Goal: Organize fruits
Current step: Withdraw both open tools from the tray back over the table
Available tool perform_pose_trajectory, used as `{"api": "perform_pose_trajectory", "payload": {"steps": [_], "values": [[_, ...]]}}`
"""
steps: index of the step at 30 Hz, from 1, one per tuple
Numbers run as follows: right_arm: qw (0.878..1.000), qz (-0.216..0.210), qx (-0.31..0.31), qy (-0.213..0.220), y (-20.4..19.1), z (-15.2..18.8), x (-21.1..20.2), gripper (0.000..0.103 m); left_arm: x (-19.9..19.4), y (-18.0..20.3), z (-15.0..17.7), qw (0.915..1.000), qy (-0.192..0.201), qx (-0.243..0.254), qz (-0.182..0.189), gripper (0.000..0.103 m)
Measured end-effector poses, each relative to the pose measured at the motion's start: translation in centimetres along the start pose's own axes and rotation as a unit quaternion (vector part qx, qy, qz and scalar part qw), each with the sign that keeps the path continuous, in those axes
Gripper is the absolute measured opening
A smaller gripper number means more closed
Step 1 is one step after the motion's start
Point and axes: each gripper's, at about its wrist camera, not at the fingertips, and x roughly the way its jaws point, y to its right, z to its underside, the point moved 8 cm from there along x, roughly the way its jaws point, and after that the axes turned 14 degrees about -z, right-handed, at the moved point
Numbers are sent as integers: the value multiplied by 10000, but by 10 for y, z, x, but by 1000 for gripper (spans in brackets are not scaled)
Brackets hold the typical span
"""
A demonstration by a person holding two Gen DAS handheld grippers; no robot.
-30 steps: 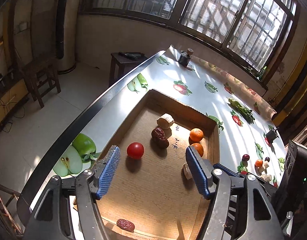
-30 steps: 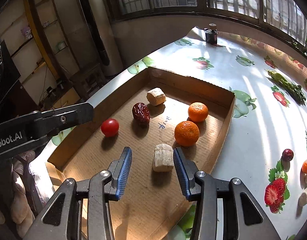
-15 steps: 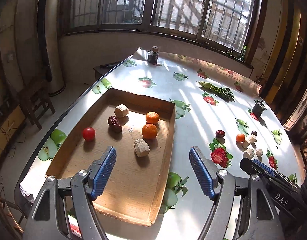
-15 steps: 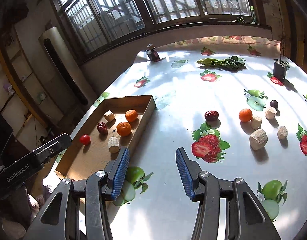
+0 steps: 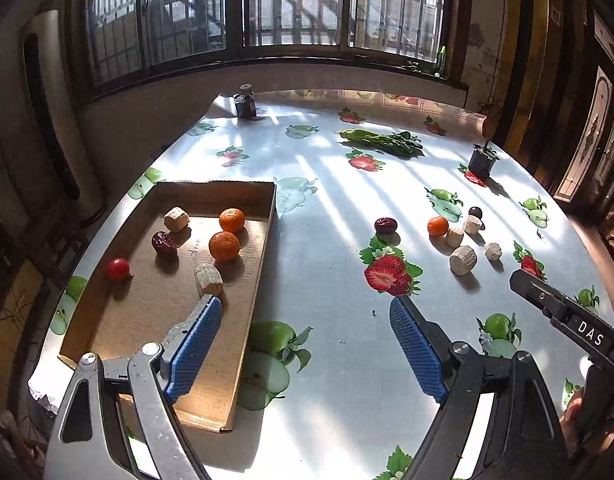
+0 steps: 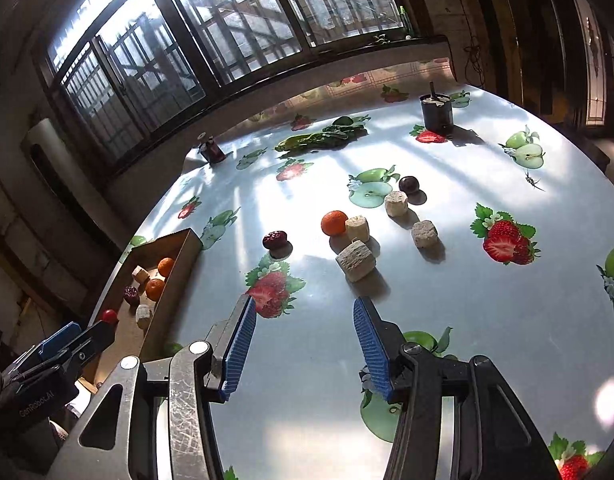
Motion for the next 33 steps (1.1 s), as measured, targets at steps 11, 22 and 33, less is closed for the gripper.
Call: {"api": "perform_pose_trajectory", "payload": {"steps": [11,22,33], "values": [[9995,192,247,-42,28,3,-1,55,7,11,6,9998,-17,166,-77,86],[9996,162,144,-194,18,10,11,55,10,4,7,9994,48,200,-268,86],[9995,161,163,-223,17,12,13,55,12,5,7,9994,31,215,-266,86]]}}
